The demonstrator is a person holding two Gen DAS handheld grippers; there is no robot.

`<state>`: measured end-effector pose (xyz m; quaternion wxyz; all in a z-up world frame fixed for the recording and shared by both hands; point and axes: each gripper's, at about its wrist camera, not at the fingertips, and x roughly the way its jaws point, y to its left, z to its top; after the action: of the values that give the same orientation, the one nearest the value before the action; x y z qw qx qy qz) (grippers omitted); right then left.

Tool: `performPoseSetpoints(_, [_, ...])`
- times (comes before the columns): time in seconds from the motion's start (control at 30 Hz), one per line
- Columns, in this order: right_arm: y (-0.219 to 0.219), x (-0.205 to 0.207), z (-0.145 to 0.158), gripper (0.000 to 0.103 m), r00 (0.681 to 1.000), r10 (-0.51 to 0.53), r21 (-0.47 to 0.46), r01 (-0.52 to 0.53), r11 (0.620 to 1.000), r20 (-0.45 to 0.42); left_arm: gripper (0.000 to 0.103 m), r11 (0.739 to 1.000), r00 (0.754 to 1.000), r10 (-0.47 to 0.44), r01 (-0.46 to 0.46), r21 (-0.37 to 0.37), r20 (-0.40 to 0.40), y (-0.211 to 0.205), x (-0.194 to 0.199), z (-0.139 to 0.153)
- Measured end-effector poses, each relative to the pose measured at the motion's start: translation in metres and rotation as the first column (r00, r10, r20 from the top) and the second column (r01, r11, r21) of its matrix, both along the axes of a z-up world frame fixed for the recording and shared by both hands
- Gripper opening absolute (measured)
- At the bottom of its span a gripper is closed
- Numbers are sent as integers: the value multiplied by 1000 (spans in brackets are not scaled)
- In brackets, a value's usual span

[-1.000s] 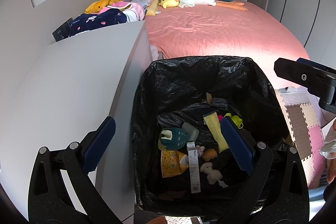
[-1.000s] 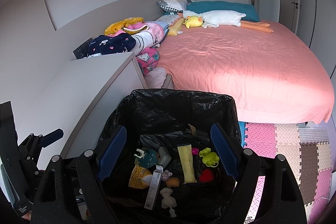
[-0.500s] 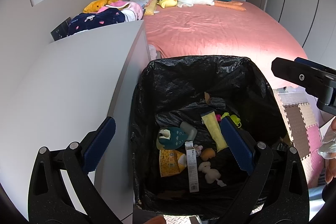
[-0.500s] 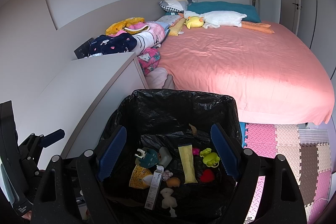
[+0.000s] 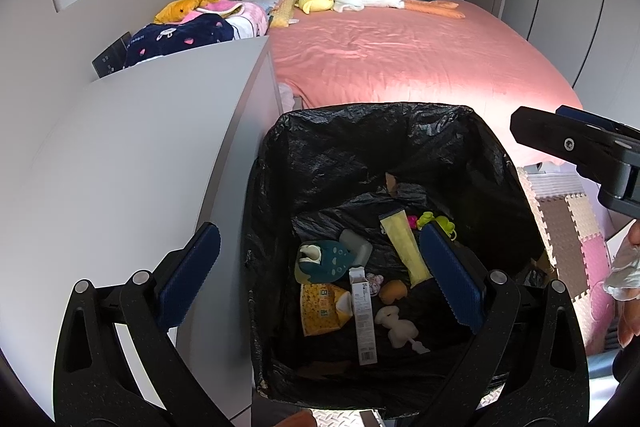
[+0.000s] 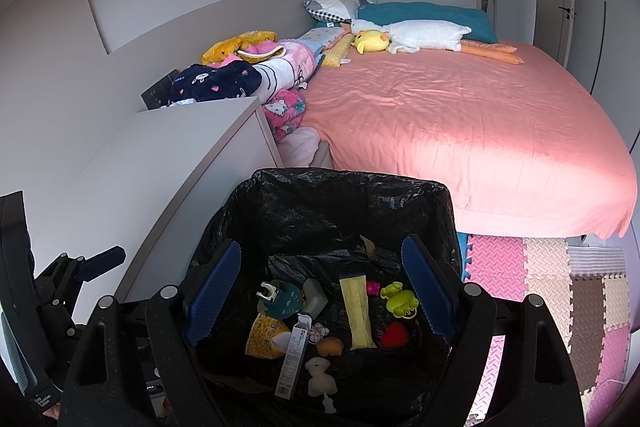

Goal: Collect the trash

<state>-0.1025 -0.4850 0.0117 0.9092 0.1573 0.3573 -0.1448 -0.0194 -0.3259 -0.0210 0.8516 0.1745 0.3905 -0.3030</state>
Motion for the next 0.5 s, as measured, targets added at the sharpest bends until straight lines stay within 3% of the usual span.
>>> performPoseSetpoints(0.5, [3, 0, -2, 83, 1000, 4, -2, -4, 1000, 2, 97, 1000, 1000, -14, 14, -10, 1, 2, 0, -1])
